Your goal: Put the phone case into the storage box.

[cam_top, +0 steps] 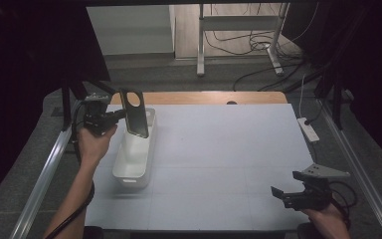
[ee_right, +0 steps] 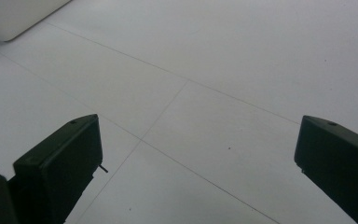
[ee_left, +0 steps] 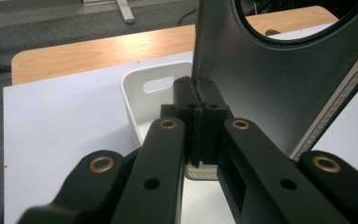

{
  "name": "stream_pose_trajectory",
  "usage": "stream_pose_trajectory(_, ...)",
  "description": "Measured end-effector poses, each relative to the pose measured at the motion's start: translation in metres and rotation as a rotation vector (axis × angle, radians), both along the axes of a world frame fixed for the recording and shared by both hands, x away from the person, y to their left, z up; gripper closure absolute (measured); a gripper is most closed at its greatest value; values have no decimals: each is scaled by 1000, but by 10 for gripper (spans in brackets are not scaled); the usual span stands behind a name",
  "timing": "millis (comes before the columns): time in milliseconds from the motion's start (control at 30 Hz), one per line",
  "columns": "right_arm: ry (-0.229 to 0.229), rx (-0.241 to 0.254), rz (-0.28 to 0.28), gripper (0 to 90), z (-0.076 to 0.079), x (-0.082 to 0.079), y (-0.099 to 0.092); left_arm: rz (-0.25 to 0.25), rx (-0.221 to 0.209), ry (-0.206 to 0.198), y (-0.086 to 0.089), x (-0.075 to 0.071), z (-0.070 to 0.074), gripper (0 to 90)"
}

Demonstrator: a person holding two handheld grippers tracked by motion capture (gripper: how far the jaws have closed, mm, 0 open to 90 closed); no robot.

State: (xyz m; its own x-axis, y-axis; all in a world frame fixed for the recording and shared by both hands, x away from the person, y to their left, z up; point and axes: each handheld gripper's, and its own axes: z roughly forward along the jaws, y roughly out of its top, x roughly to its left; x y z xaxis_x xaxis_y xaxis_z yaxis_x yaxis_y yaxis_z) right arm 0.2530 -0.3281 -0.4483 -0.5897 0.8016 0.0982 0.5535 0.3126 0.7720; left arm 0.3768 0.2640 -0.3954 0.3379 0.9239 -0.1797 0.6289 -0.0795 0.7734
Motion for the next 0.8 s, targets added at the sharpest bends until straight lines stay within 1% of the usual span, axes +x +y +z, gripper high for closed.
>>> stream_pose_trajectory(267, 0, -2, 3, 14, 0, 0, 1, 16, -10, 9, 3, 10, -4, 891)
stream_pose_trajectory(367, 4, -5, 4, 14, 0, 0, 1, 23, -20, 11, 2, 16, -6, 890)
stream_pose_trajectory(500, 3, -6, 1, 19, 0, 0, 1, 27, 4, 14, -2, 22, -7, 891)
stream_pose_trajectory(600, 1, 0, 0, 20, 0, 0, 0, 30, 10, 15, -3, 25, -8, 891)
stream_pose_trajectory(700, 0, 0, 1, 22, 0, 0, 0, 45, 32, 16, -3, 32, -8, 891)
stream_pose_trajectory(733, 1, -1, 3, 23, 0, 0, 0, 50, 28, 14, -3, 33, -9, 891)
stream_pose_trajectory(800, 2, -1, 4, 26, 0, 0, 0, 59, 35, 16, -2, 36, -10, 891)
